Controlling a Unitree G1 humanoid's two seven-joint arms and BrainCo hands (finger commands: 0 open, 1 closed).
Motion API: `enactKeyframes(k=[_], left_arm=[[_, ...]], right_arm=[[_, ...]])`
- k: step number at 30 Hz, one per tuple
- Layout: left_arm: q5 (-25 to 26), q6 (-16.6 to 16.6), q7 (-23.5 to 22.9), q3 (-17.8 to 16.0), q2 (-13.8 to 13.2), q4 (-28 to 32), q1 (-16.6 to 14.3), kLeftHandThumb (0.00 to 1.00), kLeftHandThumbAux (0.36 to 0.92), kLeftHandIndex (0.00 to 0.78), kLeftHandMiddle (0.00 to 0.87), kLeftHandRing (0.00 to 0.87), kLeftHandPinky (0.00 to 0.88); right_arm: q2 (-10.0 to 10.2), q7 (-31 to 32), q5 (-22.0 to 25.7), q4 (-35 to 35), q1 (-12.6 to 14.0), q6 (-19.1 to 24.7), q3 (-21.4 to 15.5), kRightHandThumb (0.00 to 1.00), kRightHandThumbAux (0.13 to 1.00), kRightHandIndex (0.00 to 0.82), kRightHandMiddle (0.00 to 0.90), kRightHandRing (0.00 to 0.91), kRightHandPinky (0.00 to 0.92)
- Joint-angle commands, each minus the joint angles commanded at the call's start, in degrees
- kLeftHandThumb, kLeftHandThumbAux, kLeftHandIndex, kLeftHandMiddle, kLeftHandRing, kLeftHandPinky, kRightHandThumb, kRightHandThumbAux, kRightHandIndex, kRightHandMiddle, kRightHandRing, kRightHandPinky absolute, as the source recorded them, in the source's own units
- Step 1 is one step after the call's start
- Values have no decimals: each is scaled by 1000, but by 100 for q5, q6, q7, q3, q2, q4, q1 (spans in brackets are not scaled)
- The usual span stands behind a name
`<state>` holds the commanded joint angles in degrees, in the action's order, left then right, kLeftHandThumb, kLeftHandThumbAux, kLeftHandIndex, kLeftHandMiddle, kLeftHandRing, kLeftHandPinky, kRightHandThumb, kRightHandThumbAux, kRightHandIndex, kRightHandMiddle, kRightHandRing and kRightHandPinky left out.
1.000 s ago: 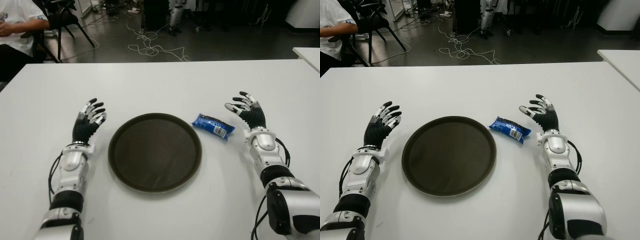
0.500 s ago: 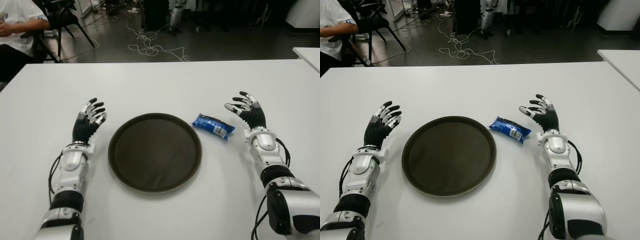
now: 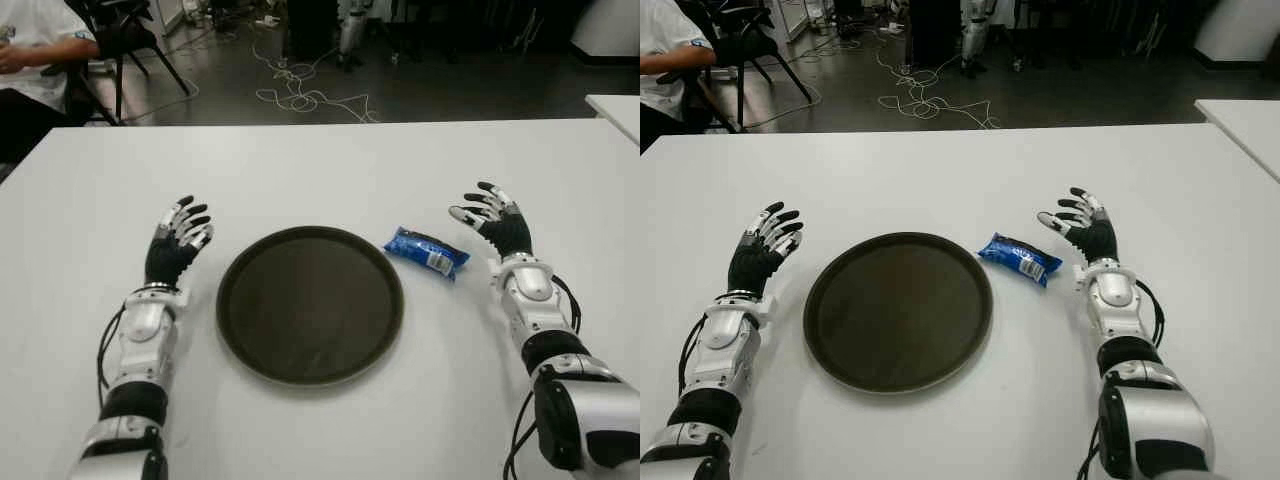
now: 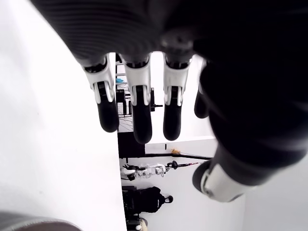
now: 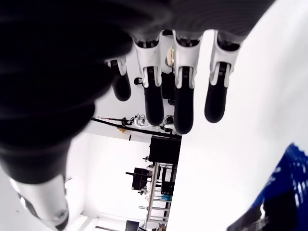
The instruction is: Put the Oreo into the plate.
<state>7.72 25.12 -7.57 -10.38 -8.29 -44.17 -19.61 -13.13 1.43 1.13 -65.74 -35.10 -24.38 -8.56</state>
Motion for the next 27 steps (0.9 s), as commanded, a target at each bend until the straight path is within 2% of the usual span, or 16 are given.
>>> enactKeyframes(k=[8, 14, 20, 27], left_arm=[[-22, -24, 4, 12, -9, 16, 12, 112, 771, 136, 212, 201, 204], [-23, -6, -7, 8, -19, -52, -24, 122, 761, 145, 220, 206, 199], [-14, -34, -16, 2, -21, -73, -43, 117, 760, 144, 222, 207, 206], [-37, -86, -2, 23, -17, -29, -34, 104, 758, 135, 214, 200, 193]], right_arm=[[-27, -474, -527, -28, 48, -181, 354, 0, 719, 195, 275, 295, 310], [-116, -901, -1060, -10, 118, -536, 712, 0, 691, 195, 263, 284, 281], [-178, -1147, -1334, -37, 129, -765, 905, 0, 672, 191, 258, 275, 237], [-288, -1366, -1583, 58, 168, -1073, 1077, 0, 674, 183, 248, 268, 244]])
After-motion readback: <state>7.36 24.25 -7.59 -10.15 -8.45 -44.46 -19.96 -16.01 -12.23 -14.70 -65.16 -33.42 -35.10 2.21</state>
